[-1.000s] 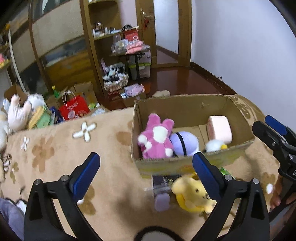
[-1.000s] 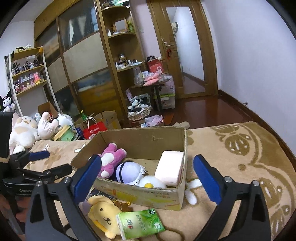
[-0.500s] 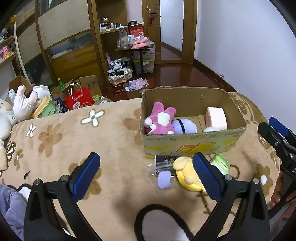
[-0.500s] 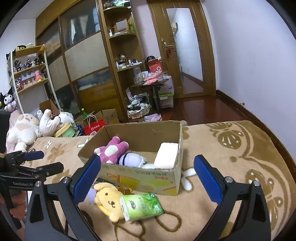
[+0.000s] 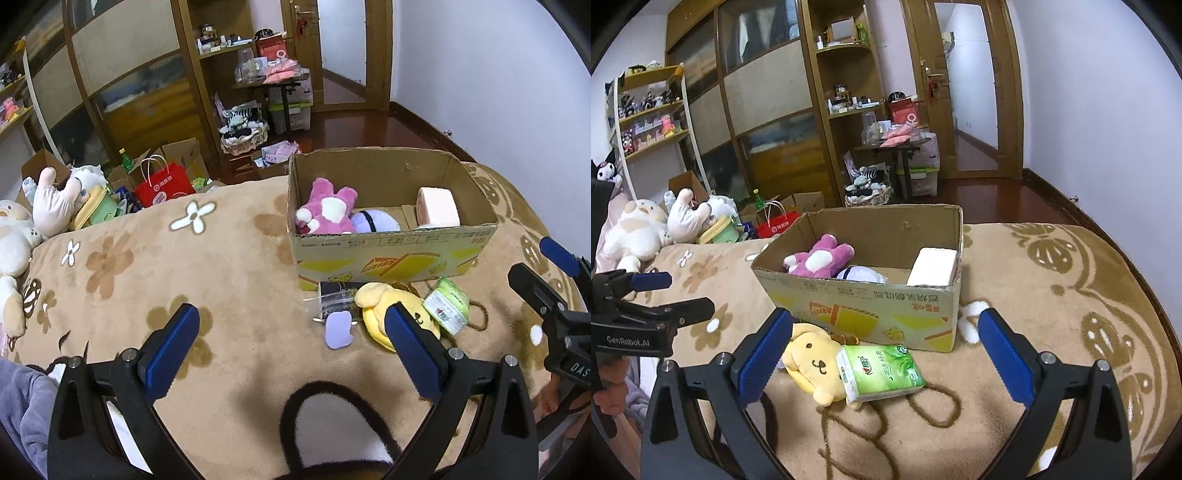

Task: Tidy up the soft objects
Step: 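Withdraw both tools toward the yellow dog plush and green tissue pack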

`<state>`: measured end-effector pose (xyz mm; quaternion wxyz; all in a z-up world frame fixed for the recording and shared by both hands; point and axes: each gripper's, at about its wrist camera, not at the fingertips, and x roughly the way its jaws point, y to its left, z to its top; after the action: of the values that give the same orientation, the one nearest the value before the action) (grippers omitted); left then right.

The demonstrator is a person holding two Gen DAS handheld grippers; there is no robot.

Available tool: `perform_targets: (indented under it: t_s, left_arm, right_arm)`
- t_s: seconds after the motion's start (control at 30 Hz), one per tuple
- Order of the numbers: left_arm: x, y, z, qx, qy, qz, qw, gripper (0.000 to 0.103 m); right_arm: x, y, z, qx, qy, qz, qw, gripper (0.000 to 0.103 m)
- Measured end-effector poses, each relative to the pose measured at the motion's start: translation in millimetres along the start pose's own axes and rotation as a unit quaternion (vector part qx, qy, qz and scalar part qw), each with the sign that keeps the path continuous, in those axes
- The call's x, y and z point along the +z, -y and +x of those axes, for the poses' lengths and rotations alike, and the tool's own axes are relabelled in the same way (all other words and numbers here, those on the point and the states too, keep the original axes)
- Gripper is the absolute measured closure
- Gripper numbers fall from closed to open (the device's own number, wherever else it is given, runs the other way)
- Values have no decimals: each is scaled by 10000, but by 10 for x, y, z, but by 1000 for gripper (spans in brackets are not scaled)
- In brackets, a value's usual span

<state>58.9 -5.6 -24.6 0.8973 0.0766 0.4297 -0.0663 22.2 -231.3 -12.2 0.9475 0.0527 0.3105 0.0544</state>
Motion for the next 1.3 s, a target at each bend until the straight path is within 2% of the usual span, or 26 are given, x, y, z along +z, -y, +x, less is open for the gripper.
perform_targets:
  t_s: [0.67,1.07,1.3]
  left_arm:
    - [131,-51,601,-188,-622,-311,9974,4]
    - [19,72,962,-149,-1104,-160,9936,4]
    - [-43,99,1122,-285,-1357,-188,9902,4]
  right_arm:
    - [-118,86,588,4,-747,226,9969,0]
    - [-245,171,876,-126,-1134,376,9928,0]
    - [-281,235,957,50,-1280,610,9899,0]
